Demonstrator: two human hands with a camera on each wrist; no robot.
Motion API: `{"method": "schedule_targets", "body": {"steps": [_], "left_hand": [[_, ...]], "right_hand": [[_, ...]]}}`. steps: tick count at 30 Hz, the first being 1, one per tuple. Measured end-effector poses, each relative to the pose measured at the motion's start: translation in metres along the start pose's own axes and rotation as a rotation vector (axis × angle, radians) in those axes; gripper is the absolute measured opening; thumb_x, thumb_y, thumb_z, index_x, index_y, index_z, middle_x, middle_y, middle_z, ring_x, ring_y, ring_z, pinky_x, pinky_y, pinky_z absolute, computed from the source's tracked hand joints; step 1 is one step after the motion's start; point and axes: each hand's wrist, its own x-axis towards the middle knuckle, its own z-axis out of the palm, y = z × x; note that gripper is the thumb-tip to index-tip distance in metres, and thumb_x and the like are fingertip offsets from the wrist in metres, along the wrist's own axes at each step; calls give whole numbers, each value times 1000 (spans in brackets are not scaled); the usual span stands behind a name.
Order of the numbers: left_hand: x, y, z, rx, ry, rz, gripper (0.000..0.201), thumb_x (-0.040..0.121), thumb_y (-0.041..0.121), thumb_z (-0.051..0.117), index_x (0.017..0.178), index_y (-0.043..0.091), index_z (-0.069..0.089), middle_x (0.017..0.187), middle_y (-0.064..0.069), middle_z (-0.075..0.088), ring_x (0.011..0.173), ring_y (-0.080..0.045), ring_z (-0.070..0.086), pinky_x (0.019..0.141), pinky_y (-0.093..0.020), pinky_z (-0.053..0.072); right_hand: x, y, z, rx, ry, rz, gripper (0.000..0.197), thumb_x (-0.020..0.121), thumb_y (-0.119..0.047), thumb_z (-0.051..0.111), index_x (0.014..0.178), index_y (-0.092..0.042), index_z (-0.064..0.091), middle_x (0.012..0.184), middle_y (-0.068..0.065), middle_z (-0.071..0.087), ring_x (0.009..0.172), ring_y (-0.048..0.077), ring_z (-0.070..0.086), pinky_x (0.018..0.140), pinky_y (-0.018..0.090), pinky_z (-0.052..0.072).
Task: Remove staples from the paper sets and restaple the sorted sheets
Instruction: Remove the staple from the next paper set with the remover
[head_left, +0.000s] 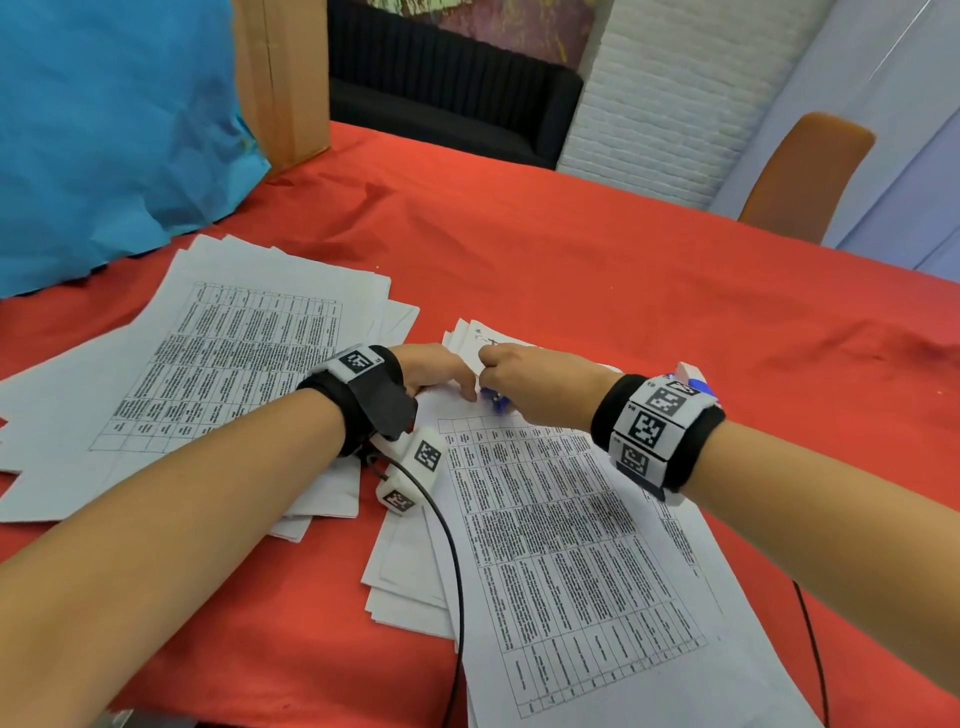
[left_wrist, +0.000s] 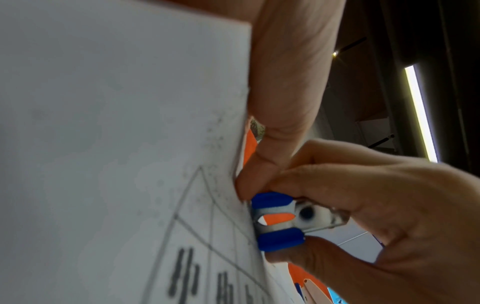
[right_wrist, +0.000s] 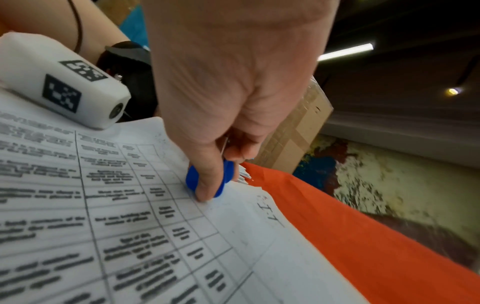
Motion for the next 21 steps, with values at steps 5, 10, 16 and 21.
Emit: {"method": "schedule_targets", "body": {"steps": [5,10,16,21], "left_hand": [[-3,-1,1,113,-10,79,66,60,36,82,120,14,64,114,-8,68,108,-26,64,99,-42,48],[0,1,2,119,7,93,54,73,24,79,122,11,63,117,-10,67,108,-28,63,98,-41,49],[8,2,3,137,47,94,52,71,21,81,120,14,64,113,-8,68,102,-26,65,94,-39,52],[11,2,5,147,58,104,55,72,21,81,123,17,63,117,-6,67,107,-26,63,96,-39,50]], "right_hand": [[-2,12,13,333,57,164,26,88,-19,63,112,-11,62,106,3,52,92,23,57,75,33,45],[-4,25,29,565,99,266,35,84,-24,70,116,-13,62,110,3,61,101,21,55,82,32,44],[-11,36,38,810,99,342,21,89,-25,66,109,-21,61,98,-6,61,94,16,57,79,27,41],[-13,41,49,1249,95,343,16,92,-11,61,108,-10,60,95,5,69,91,21,67,89,29,54]]}}
